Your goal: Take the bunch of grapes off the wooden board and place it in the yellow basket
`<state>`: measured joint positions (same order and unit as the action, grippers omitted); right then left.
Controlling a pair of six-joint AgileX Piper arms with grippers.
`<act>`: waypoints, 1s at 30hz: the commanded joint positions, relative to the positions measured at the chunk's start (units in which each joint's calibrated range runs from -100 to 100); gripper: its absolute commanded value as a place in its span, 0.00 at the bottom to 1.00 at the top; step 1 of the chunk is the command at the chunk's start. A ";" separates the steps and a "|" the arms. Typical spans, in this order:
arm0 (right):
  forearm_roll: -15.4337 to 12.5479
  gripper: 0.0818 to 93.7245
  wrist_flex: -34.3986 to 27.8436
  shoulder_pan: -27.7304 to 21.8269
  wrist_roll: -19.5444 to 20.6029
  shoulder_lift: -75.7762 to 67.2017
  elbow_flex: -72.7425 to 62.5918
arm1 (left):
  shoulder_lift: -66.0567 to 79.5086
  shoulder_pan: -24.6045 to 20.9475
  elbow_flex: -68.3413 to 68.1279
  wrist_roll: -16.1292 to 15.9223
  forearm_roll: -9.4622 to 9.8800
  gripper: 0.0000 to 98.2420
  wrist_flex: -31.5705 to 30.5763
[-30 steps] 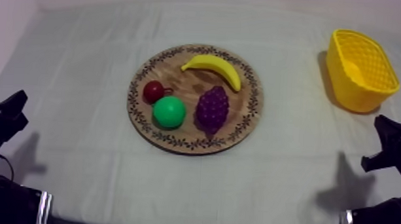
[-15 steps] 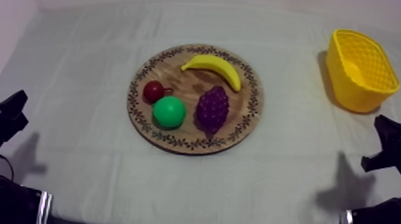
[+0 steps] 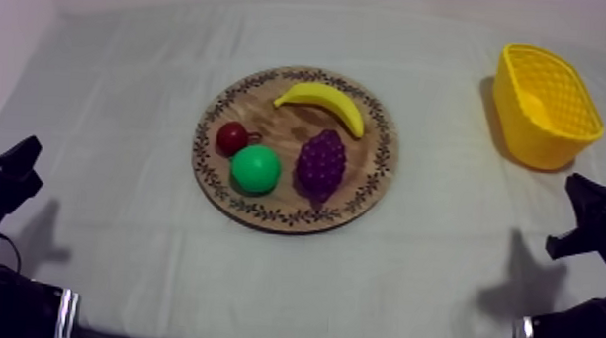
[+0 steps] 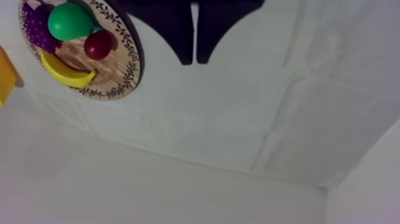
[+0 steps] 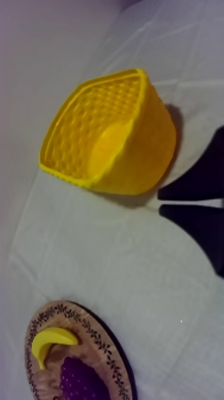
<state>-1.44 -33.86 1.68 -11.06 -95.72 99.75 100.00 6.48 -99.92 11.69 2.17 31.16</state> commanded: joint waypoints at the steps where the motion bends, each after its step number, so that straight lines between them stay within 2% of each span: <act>1: 0.00 0.01 -0.02 0.01 0.03 -0.04 0.03 | 0.00 0.00 0.03 0.00 0.00 0.00 -0.03; 19: 0.28 0.00 -0.63 0.80 -2.28 1.77 -2.13 | 0.00 0.00 0.03 0.00 0.00 0.00 -0.03; 25: 1.54 0.00 -2.28 5.09 -2.18 13.64 -15.04 | 0.00 0.00 0.03 0.00 0.00 0.00 -0.03; 30: 3.81 0.00 -7.68 11.06 -0.32 26.40 -30.23 | 0.00 0.00 0.03 0.00 0.00 0.00 -0.03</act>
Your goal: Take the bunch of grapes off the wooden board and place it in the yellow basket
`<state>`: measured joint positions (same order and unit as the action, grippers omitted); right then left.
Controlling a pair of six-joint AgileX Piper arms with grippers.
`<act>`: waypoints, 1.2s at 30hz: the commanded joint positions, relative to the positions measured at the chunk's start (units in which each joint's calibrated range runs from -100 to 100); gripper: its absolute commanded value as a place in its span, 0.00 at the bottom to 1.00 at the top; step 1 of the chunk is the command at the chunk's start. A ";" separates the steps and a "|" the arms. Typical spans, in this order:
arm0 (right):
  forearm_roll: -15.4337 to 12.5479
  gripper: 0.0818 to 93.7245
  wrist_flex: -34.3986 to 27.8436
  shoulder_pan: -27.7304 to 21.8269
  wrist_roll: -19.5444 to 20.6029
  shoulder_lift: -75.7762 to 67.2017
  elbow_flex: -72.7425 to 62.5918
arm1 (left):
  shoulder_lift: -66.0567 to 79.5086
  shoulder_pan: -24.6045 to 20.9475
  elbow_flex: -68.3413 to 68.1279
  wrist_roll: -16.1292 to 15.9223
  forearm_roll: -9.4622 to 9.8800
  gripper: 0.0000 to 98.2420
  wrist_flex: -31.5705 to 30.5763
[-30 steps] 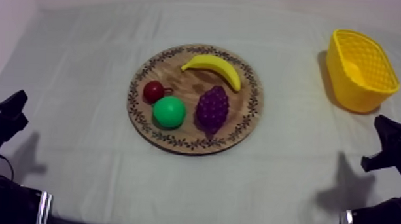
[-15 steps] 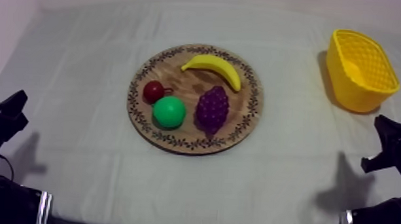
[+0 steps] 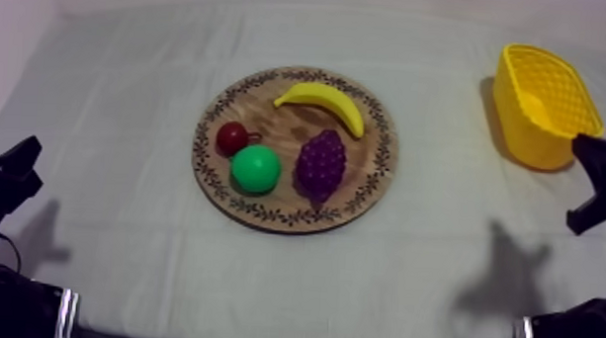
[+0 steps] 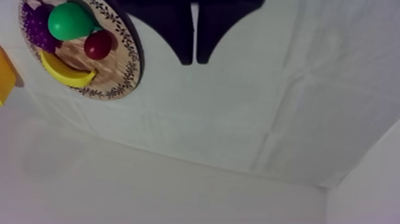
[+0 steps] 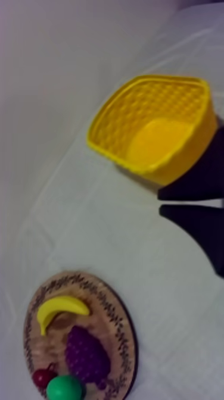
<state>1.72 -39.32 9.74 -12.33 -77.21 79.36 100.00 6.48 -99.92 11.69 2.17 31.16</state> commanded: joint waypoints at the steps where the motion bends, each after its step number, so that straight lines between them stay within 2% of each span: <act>1: 1.40 0.00 -3.84 4.44 1.79 10.36 -13.00 | 0.00 0.00 0.03 0.00 0.00 0.00 -0.03; 5: 4.29 0.00 -9.62 10.23 5.98 19.19 -24.04 | 0.00 0.00 0.03 0.00 0.00 0.00 -0.03; 8: 5.22 0.00 -14.29 13.39 8.93 25.54 -32.16 | 0.00 0.00 0.03 0.00 0.00 0.00 -0.03; 17: 4.15 0.00 -33.01 19.86 14.60 44.47 -59.32 | 0.00 0.00 0.03 0.00 0.00 0.00 -0.03; 21: 3.57 0.00 -40.85 21.44 16.08 52.26 -69.14 | 0.00 0.00 0.03 0.00 0.00 0.00 -0.03; 30: 4.25 0.00 -55.06 22.68 23.30 68.41 -88.01 | 0.00 0.00 0.03 0.00 0.00 0.00 -0.03; 36: 4.92 0.00 -58.69 22.82 28.38 77.62 -97.51 | 0.00 0.00 0.03 0.00 0.00 0.00 -0.03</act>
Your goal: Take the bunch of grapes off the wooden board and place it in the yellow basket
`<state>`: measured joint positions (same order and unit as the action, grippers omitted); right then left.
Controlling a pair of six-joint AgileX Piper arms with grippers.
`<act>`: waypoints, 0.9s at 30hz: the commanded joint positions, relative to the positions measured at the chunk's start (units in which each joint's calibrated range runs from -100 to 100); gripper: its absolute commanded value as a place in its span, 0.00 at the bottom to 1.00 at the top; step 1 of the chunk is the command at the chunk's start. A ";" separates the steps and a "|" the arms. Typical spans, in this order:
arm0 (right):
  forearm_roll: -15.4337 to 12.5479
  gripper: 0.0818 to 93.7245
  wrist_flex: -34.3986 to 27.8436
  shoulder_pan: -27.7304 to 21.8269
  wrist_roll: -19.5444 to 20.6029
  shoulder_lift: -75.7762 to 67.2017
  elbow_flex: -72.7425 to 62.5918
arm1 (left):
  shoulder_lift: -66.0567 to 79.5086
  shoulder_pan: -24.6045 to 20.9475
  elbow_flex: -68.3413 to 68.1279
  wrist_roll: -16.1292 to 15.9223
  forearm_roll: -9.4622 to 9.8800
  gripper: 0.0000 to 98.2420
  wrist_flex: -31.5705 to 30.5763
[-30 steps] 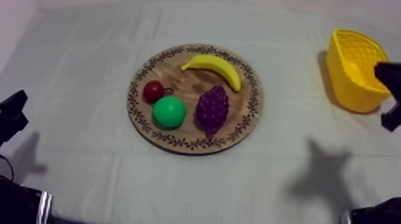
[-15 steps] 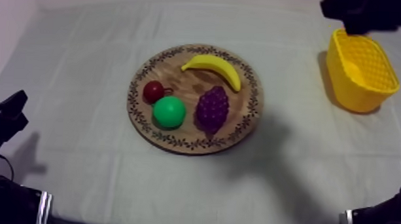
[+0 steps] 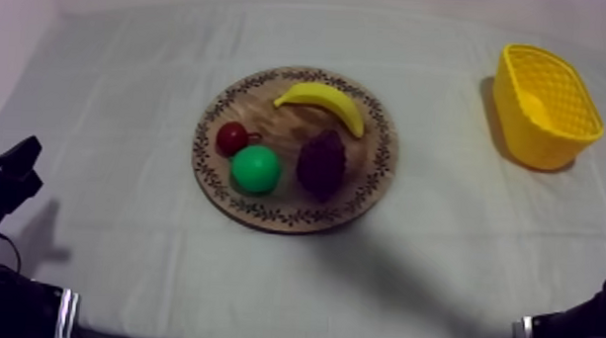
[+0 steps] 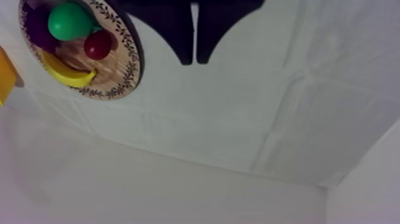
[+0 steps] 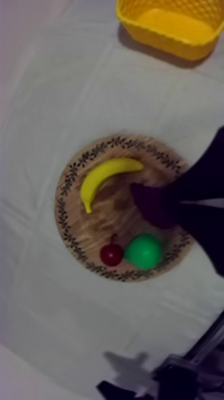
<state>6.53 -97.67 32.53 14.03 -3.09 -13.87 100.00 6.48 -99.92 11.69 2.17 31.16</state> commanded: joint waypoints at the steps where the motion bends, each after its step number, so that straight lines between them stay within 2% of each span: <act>1: 0.18 0.00 -0.50 0.10 2.84 4.78 -5.05 | 0.00 0.00 0.03 0.00 0.00 0.00 -0.03; 11: -0.98 0.00 -0.99 1.01 8.00 16.43 -7.59 | 0.00 0.00 0.03 0.00 0.00 0.00 -0.03; 25: -1.83 0.00 -1.19 0.13 9.88 25.88 -6.13 | 0.00 0.00 0.03 0.00 0.00 0.00 -0.03; 27: -2.16 0.03 -1.19 -0.09 9.38 26.28 -6.17 | 0.00 0.00 0.03 0.00 0.00 0.00 -0.03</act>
<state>4.79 -98.71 32.47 23.91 23.19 -20.02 100.00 6.48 -99.92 11.69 2.17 31.16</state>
